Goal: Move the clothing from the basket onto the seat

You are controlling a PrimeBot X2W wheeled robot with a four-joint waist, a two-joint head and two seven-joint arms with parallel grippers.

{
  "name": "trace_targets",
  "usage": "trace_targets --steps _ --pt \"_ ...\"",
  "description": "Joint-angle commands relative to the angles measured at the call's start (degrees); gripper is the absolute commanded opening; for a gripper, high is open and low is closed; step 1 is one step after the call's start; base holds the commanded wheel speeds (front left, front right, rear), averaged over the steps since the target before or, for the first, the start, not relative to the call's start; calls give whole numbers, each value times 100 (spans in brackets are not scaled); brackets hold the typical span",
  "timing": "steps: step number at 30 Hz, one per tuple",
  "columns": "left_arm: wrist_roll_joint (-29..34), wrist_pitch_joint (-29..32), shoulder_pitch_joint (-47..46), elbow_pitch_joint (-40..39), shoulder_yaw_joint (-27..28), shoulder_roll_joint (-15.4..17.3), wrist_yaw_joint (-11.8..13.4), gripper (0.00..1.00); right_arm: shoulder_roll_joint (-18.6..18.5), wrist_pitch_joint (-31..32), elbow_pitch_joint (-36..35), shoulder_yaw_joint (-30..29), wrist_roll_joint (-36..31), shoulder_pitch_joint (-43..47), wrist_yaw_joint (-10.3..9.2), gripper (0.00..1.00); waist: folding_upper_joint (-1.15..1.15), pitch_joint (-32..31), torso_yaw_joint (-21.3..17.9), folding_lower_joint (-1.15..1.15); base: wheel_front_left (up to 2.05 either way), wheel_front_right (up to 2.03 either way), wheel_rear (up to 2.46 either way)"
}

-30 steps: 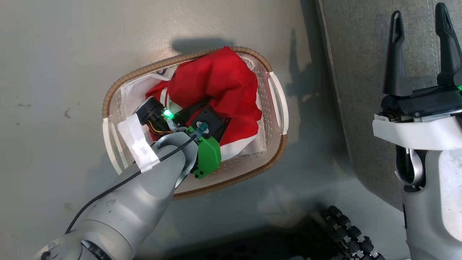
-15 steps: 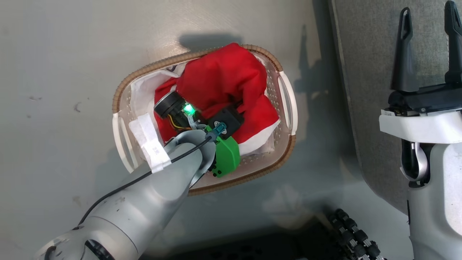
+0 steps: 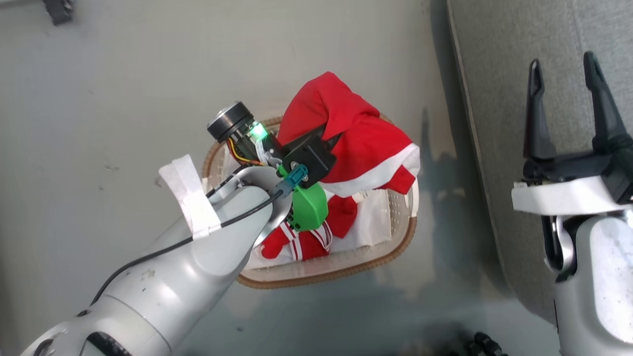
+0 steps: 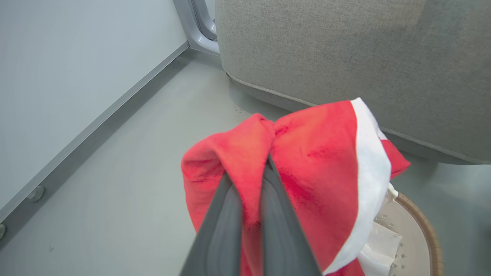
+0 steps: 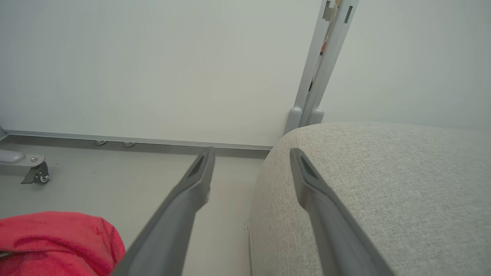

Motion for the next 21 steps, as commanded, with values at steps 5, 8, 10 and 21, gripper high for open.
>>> trace_targets --steps 5,8,10,21 --pt "199 -5 366 -296 29 223 -38 0 -21 -28 254 -23 -104 600 -6 100 22 -1577 491 0 0 0 0" --pt "172 -5 479 -373 67 332 -44 0 -21 -28 379 0 -76 908 -6 100 22 -2089 552 0 0 0 0" --pt "133 -5 517 -435 108 416 -59 0 -19 -28 457 52 -21 1107 -6 100 22 -2405 567 0 0 0 0" --pt "-315 -5 302 -721 338 821 -97 0 -20 -28 734 686 161 1691 -6 100 22 -3566 447 0 0 0 0"
